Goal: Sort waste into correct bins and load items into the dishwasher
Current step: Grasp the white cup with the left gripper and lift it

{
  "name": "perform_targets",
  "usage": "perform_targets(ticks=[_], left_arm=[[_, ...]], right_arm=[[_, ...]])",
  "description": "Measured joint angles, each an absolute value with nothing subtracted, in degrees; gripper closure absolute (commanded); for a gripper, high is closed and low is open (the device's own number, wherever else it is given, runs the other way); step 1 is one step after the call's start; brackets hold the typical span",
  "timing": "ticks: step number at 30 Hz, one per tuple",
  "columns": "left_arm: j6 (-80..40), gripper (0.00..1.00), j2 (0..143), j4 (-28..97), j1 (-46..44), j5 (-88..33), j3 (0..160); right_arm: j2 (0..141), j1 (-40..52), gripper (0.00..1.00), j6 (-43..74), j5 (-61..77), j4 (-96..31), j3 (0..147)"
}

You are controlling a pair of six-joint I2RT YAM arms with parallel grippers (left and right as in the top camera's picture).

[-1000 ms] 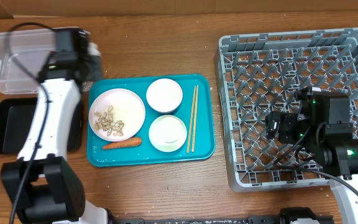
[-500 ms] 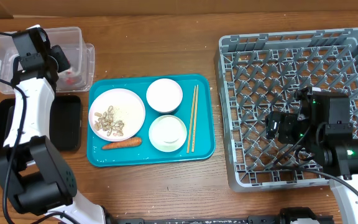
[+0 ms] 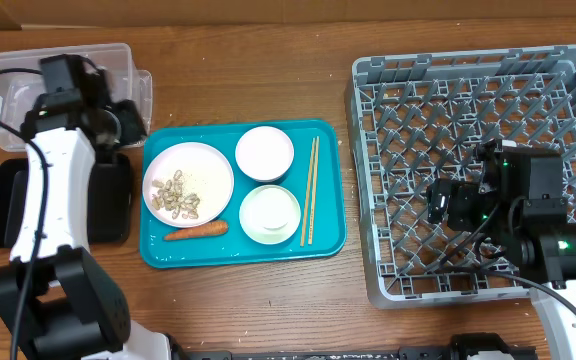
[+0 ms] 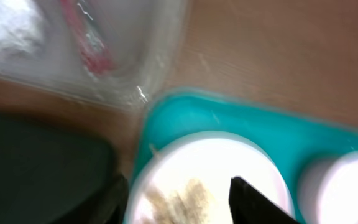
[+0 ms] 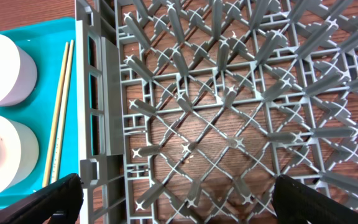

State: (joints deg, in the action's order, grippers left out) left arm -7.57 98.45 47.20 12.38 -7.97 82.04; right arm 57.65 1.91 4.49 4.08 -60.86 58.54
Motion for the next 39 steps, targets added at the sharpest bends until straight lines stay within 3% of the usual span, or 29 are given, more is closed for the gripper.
perform_targets(ticks=[6, 10, 13, 21, 26, 30, 32, 33, 39], left_arm=[[-7.1, 0.35, 97.1, 63.6, 1.4, -10.5, 82.2], [-7.1, 0.35, 97.1, 69.7, -7.1, -11.0, 82.2], [-7.6, 0.35, 97.1, 71.6, -14.8, -10.9, 82.2], [-12.8, 0.39, 97.1, 68.3, -23.6, -7.5, 79.6], [-15.1, 0.50, 97.1, 62.9, -24.4, -6.9, 74.0], [-16.2, 0.72, 97.1, 59.4, -24.4, -6.5, 69.6], [-16.4, 0.92, 97.1, 58.2, -24.4, -6.4, 68.4], [-16.5, 0.96, 97.1, 57.8, -24.4, -6.3, 68.1], [-16.5, 0.96, 97.1, 58.4, -24.3, -6.0, 68.6]], right_arm=[[57.6, 1.9, 0.00, 4.5, 4.1, -60.9, 58.6], [57.6, 1.9, 0.00, 4.5, 4.1, -60.9, 58.6], [57.6, 1.9, 0.00, 4.5, 4.1, -60.9, 58.6], [57.6, 1.9, 0.00, 4.5, 4.1, -61.1, 58.6], [57.6, 1.9, 0.00, 4.5, 4.1, -61.1, 58.6], [57.6, 1.9, 0.00, 4.5, 4.1, -61.1, 58.6], [57.6, 1.9, 0.00, 4.5, 4.1, -61.1, 58.6], [57.6, 1.9, 0.00, 4.5, 4.1, -61.2, 58.6], [57.6, 1.9, 0.00, 4.5, 4.1, -61.2, 58.6]])
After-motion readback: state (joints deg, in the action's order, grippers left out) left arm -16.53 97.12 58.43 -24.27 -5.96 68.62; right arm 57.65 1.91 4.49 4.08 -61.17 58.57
